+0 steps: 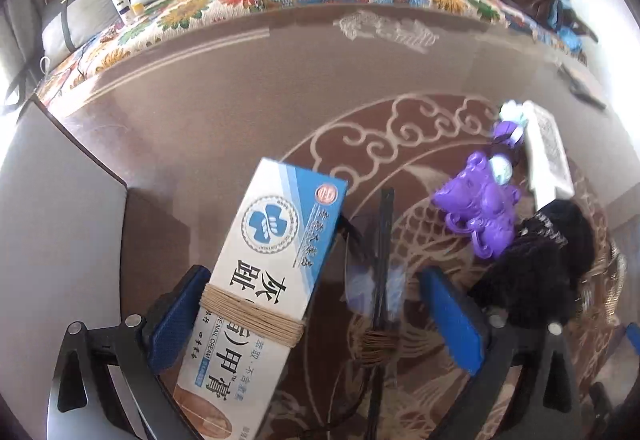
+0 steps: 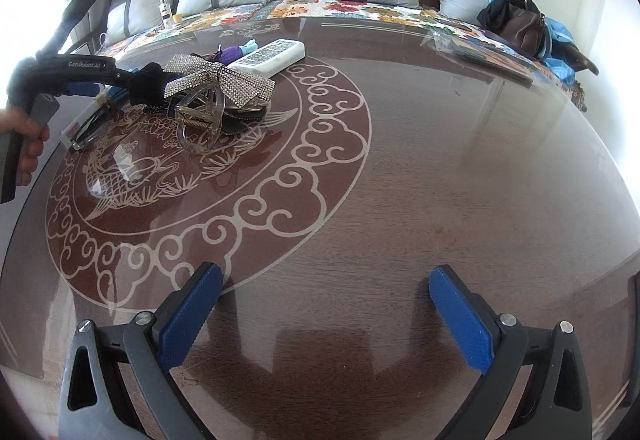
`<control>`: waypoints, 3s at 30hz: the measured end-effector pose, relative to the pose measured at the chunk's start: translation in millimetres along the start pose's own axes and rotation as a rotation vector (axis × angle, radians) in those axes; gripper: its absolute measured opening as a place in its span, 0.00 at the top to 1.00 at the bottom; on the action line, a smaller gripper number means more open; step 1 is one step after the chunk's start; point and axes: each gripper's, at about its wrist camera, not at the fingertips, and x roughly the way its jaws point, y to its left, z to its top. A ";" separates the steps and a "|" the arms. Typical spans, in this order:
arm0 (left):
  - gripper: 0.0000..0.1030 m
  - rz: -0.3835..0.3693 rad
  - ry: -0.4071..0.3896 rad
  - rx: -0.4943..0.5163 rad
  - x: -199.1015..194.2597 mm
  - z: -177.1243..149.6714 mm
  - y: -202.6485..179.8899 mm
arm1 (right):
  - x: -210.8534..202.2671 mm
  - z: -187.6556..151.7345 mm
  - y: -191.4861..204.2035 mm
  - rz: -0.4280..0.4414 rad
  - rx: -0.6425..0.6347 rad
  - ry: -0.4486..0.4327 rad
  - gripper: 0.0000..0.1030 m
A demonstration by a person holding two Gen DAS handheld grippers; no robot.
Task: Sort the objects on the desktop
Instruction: 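Reach the left tool to the blue-and-white nail cream box and close on it, then lift the nail cream box with the left tool while the right tool reaches the tied eyeglasses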
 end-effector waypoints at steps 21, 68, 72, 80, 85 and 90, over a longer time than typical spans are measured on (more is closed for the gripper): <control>0.40 -0.100 -0.138 0.139 -48.5 -82.8 -67.5 | 1.6 -1.1 1.3 -0.007 -0.005 -0.003 0.00; 0.17 -0.111 -0.040 0.086 -83.0 -158.5 -74.3 | 1.4 -0.9 0.4 -0.005 -0.006 -0.004 0.00; 0.17 -0.058 -0.051 0.061 -79.1 -156.1 -72.0 | 1.5 -1.0 0.4 -0.005 -0.006 -0.004 0.00; 0.17 -0.013 -0.075 0.009 -83.7 -167.5 -56.3 | 1.4 -1.0 0.4 -0.006 -0.006 -0.004 0.00; 0.17 0.008 -0.101 -0.072 -87.9 -176.7 -45.9 | 1.4 -0.9 0.5 -0.006 -0.006 -0.004 0.00; 0.00 0.032 -0.091 -0.066 -86.3 -186.6 -43.2 | 2.5 -0.8 -0.9 0.004 0.000 0.000 0.00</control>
